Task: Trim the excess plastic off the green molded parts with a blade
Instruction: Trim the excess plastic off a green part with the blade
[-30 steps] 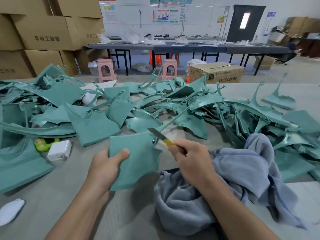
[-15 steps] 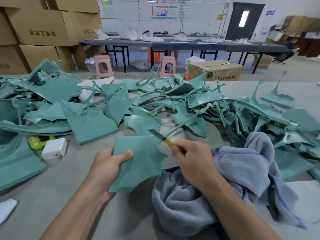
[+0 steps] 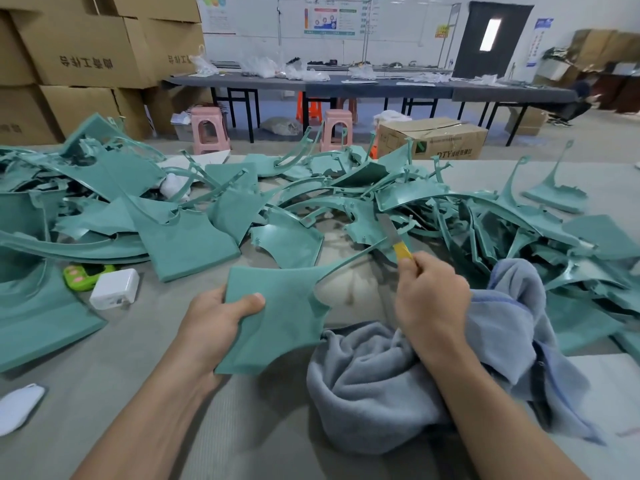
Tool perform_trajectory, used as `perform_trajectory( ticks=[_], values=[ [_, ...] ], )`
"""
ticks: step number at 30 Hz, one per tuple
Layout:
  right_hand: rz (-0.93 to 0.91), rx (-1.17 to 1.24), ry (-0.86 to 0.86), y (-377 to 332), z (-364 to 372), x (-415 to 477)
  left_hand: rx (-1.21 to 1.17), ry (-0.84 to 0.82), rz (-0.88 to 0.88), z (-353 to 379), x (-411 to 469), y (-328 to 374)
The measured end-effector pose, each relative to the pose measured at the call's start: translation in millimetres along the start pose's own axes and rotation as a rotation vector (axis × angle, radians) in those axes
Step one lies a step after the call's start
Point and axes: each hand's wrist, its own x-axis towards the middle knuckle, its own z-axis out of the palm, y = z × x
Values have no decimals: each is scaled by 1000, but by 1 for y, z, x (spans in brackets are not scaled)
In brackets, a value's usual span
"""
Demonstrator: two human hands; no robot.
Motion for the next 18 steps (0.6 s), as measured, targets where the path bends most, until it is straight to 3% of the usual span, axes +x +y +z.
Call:
perform_trajectory(
  ticks=[2,4,7,13,16,18],
  values=[
    [-85,137,-30,3,-2,-4,23,32,14,1,0,0],
    [-246,251,-187,-2,-1,-12,8,34,-1,1,0,1],
    [-353,201,-410,-5,7,-16,-21,0,-30,1,-2,5],
    [-447,181,-590,-2,6,-11,-105,-50,-105,-1,-5,12],
    [-426,222,-605,0,6,-9,-118,-78,-123,-1,-5,12],
    [-427,188,-499,1,9,-10,-106,-105,-129,2,-7,10]
  ],
)
